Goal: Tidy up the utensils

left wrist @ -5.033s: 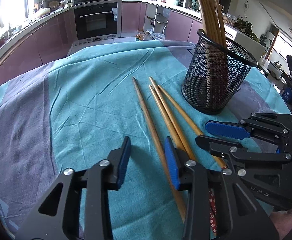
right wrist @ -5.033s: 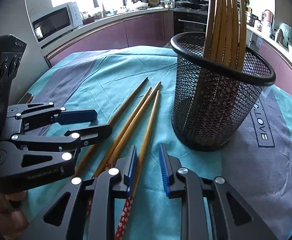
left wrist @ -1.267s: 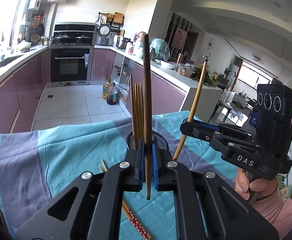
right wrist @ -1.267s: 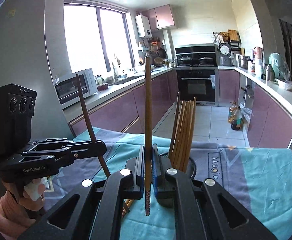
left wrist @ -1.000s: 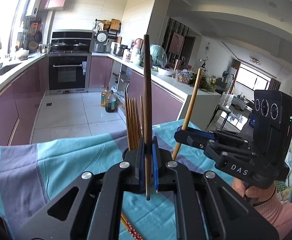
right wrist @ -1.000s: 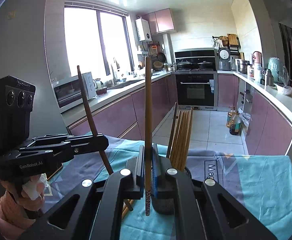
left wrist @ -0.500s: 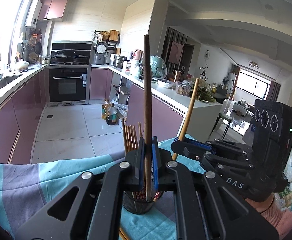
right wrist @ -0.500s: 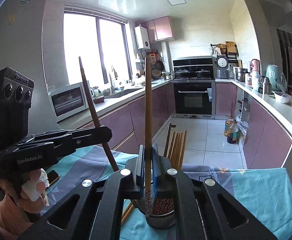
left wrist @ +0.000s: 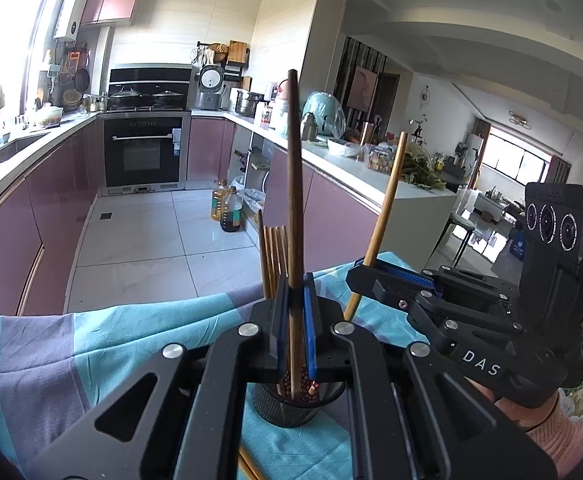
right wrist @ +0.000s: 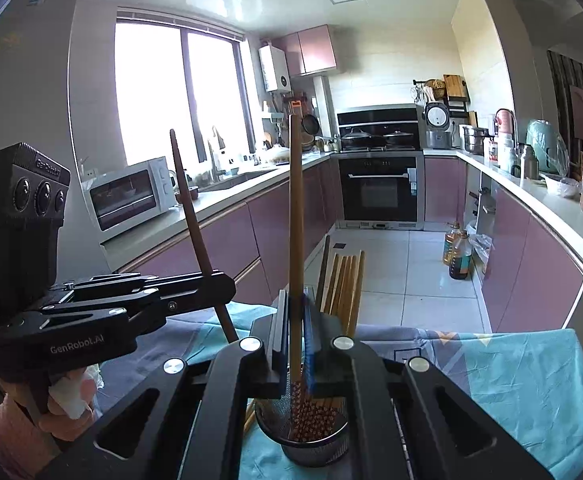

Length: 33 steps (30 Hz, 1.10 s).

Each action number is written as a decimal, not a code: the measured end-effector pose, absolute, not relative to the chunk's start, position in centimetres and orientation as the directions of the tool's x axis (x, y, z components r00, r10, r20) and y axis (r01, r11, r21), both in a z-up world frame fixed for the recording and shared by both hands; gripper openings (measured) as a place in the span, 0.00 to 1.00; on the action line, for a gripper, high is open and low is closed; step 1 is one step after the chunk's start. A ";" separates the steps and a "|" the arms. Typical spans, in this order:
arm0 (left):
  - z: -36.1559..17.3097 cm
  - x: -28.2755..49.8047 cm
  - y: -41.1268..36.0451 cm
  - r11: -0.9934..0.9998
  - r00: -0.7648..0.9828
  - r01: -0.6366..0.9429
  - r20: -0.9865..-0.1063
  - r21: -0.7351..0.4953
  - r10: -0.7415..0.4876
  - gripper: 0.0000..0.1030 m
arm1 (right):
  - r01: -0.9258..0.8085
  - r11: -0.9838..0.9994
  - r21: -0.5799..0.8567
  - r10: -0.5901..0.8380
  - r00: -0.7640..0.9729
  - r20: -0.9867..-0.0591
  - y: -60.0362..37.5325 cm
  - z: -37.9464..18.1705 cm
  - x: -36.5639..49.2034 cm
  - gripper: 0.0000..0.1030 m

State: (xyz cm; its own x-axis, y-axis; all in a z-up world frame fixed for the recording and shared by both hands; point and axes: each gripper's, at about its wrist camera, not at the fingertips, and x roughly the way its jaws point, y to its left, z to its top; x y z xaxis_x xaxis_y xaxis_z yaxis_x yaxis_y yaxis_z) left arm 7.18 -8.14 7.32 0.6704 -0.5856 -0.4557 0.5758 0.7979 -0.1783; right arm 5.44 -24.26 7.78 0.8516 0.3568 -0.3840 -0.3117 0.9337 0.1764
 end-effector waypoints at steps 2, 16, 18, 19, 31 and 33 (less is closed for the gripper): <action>7.0 7.3 -8.3 0.799 0.667 0.575 -0.464 -0.178 -0.583 0.07 | -0.308 0.934 0.180 0.355 0.850 -0.389 -24.2 7.5 5.6 0.06; 6.3 8.2 -9.8 0.809 0.659 0.567 -0.504 -0.155 -0.558 0.07 | -0.301 0.936 0.182 0.351 0.832 -0.430 -23.8 6.2 6.3 0.06; 6.1 8.1 -10.0 0.811 0.659 0.565 -0.511 -0.148 -0.552 0.07 | -0.299 0.936 0.184 0.350 0.831 -0.433 -23.9 6.1 6.5 0.06; 6.0 8.0 -10.2 0.814 0.661 0.564 -0.513 -0.141 -0.547 0.07 | -0.298 0.936 0.187 0.351 0.830 -0.434 -23.9 6.0 6.5 0.06; 5.5 8.7 -10.7 0.820 0.654 0.558 -0.542 -0.124 -0.527 0.07 | -0.293 0.936 0.195 0.351 0.818 -0.456 -24.1 4.9 6.7 0.06; 5.6 9.0 -11.0 0.820 0.652 0.558 -0.546 -0.124 -0.526 0.07 | -0.291 0.936 0.196 0.350 0.817 -0.458 -24.2 4.8 6.8 0.06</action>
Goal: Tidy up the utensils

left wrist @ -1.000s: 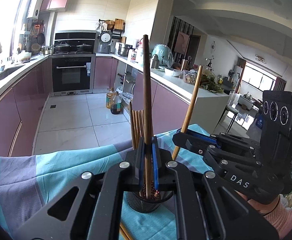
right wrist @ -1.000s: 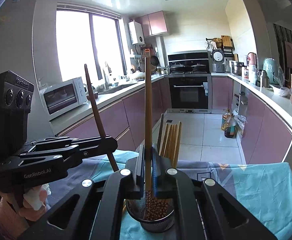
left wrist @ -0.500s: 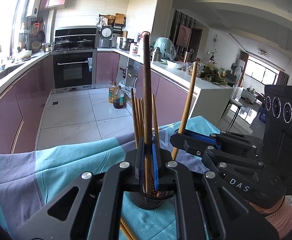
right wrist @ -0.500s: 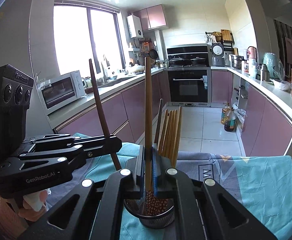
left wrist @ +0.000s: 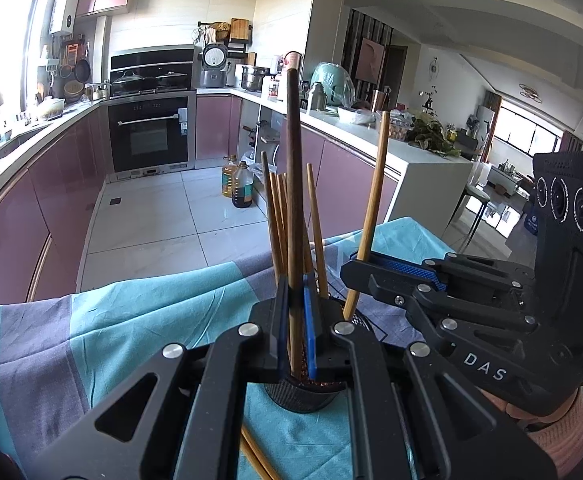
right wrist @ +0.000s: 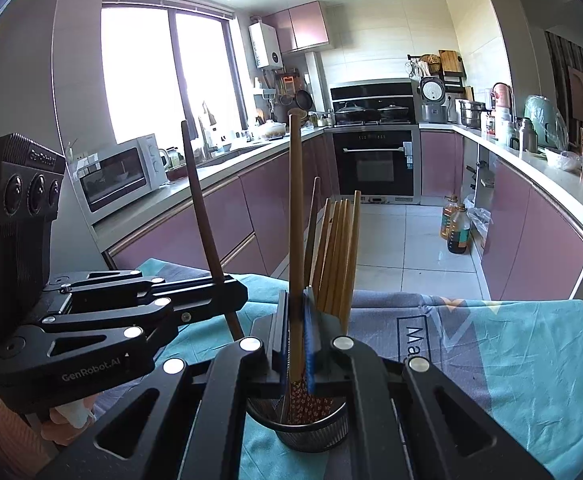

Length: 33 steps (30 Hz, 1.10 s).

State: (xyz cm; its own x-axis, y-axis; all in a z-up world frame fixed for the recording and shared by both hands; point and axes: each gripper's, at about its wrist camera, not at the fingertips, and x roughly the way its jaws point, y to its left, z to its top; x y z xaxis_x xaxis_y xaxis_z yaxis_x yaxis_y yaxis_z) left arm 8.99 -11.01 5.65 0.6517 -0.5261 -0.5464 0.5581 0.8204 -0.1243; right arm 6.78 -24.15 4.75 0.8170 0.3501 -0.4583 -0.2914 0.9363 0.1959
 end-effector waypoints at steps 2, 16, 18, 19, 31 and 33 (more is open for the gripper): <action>5.6 9.2 -11.0 0.821 0.650 0.558 -0.551 -0.121 -0.523 0.07 | -0.292 0.936 0.196 0.351 0.814 -0.462 -24.1 4.6 6.8 0.06; 4.6 10.3 -11.8 0.825 0.632 0.554 -0.589 -0.110 -0.503 0.07 | -0.288 0.936 0.200 0.350 0.794 -0.497 -23.9 3.1 7.6 0.06; 4.5 10.5 -11.9 0.827 0.631 0.552 -0.594 -0.109 -0.499 0.07 | -0.287 0.936 0.202 0.351 0.793 -0.499 -23.9 3.1 7.7 0.06; 4.4 10.7 -11.9 0.827 0.629 0.552 -0.597 -0.108 -0.498 0.07 | -0.287 0.936 0.204 0.351 0.792 -0.499 -23.9 3.1 7.7 0.06; 3.5 11.9 -12.4 0.831 0.626 0.547 -0.610 -0.100 -0.486 0.07 | -0.278 0.936 0.217 0.352 0.785 -0.510 -24.1 2.8 8.7 0.06; 3.2 11.8 -12.4 0.832 0.625 0.546 -0.611 -0.101 -0.485 0.07 | -0.274 0.935 0.224 0.352 0.782 -0.514 -24.1 2.7 8.9 0.06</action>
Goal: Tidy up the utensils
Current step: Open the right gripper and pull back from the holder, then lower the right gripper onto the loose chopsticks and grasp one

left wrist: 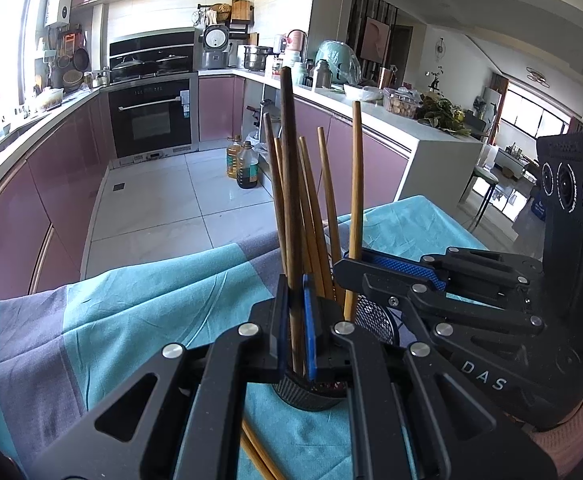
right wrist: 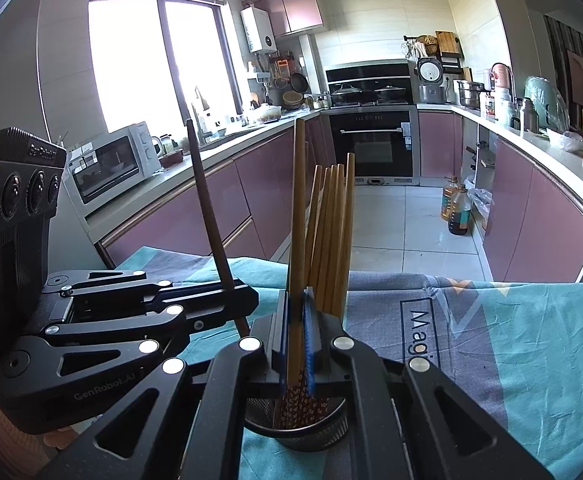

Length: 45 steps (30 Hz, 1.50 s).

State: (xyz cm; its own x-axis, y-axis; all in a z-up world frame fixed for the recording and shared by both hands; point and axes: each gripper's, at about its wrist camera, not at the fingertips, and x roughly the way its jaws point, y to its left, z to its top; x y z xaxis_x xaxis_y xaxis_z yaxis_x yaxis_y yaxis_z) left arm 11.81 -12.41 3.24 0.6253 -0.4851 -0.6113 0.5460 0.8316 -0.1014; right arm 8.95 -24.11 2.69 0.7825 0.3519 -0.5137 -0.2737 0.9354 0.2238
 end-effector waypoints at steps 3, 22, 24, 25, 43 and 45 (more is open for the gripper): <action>3.0 12.1 -12.6 0.830 0.618 0.548 -0.618 -0.106 -0.487 0.07 | -0.268 0.934 0.235 0.354 0.777 -0.520 -24.2 2.5 9.4 0.06; 1.5 12.8 -11.3 0.844 0.624 0.521 -0.617 -0.131 -0.480 0.24 | -0.245 0.927 0.283 0.363 0.773 -0.519 -25.2 1.6 8.4 0.15; 1.6 12.1 -10.7 0.850 0.645 0.513 -0.600 -0.120 -0.473 0.42 | -0.266 0.923 0.278 0.376 0.775 -0.507 -25.0 1.8 7.4 0.20; 1.5 11.7 -10.2 0.854 0.658 0.509 -0.590 -0.108 -0.468 0.44 | -0.275 0.921 0.276 0.382 0.776 -0.503 -24.9 1.9 7.1 0.26; -4.0 6.9 -0.9 0.945 0.723 0.325 -0.635 -0.037 -0.274 0.72 | -0.407 0.882 0.237 0.456 0.610 -0.648 -19.3 -4.4 1.9 0.44; -5.0 6.7 -0.5 0.948 0.712 0.314 -0.650 -0.042 -0.265 0.72 | -0.406 0.885 0.229 0.444 0.588 -0.676 -18.1 -5.5 2.1 0.44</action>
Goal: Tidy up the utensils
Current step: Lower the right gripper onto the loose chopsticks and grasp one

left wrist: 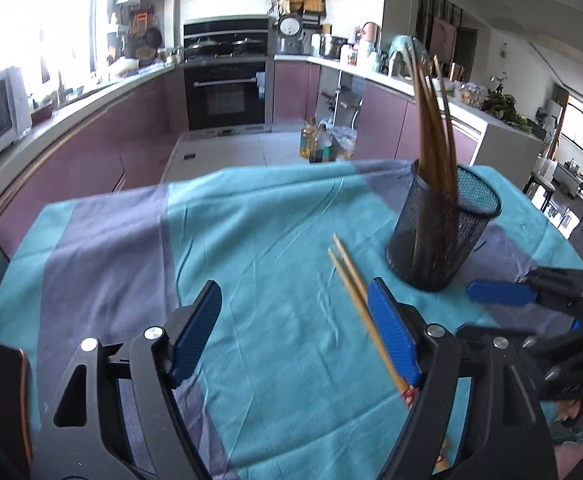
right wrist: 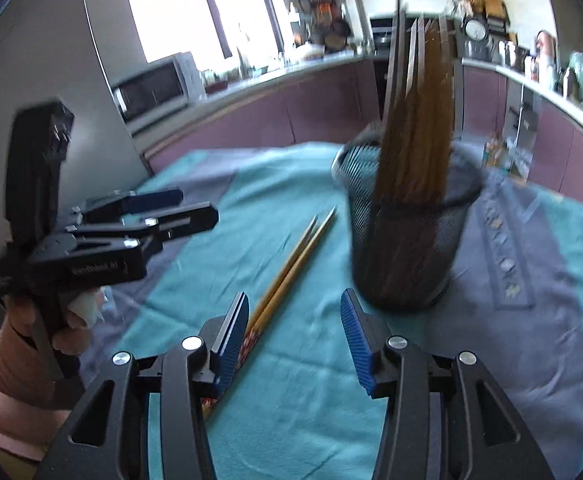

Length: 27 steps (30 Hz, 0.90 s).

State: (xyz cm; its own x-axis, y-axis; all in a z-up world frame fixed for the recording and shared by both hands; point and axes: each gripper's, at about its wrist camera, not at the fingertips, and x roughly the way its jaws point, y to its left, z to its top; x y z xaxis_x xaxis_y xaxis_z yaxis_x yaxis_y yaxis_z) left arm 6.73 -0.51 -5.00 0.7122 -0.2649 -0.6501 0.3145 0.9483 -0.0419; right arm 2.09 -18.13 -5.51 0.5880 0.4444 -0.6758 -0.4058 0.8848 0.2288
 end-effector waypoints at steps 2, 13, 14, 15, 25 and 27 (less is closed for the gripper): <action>-5.7 6.4 -0.5 0.951 0.705 0.308 -0.661 -0.044 -0.259 0.72 | -0.404 0.887 0.224 0.435 0.570 -0.697 -17.2 -6.3 2.3 0.44; -7.3 5.9 -0.7 0.950 0.682 0.309 -0.683 -0.055 -0.261 0.72 | -0.389 0.900 0.199 0.401 0.555 -0.729 -15.5 -7.3 2.5 0.44; -7.3 5.8 -0.8 0.950 0.681 0.309 -0.684 -0.056 -0.262 0.72 | -0.389 0.901 0.193 0.396 0.555 -0.732 -15.3 -7.3 2.4 0.44; -7.4 5.8 -0.8 0.949 0.679 0.310 -0.685 -0.057 -0.263 0.72 | -0.389 0.902 0.188 0.392 0.555 -0.734 -15.4 -7.4 2.5 0.44; -7.7 5.8 -1.1 0.948 0.672 0.314 -0.691 -0.060 -0.266 0.72 | -0.385 0.908 0.168 0.372 0.549 -0.749 -15.0 -7.9 2.8 0.44; -7.7 5.8 -1.1 0.948 0.670 0.313 -0.692 -0.064 -0.268 0.72 | -0.381 0.909 0.171 0.371 0.548 -0.750 -15.0 -8.0 2.9 0.44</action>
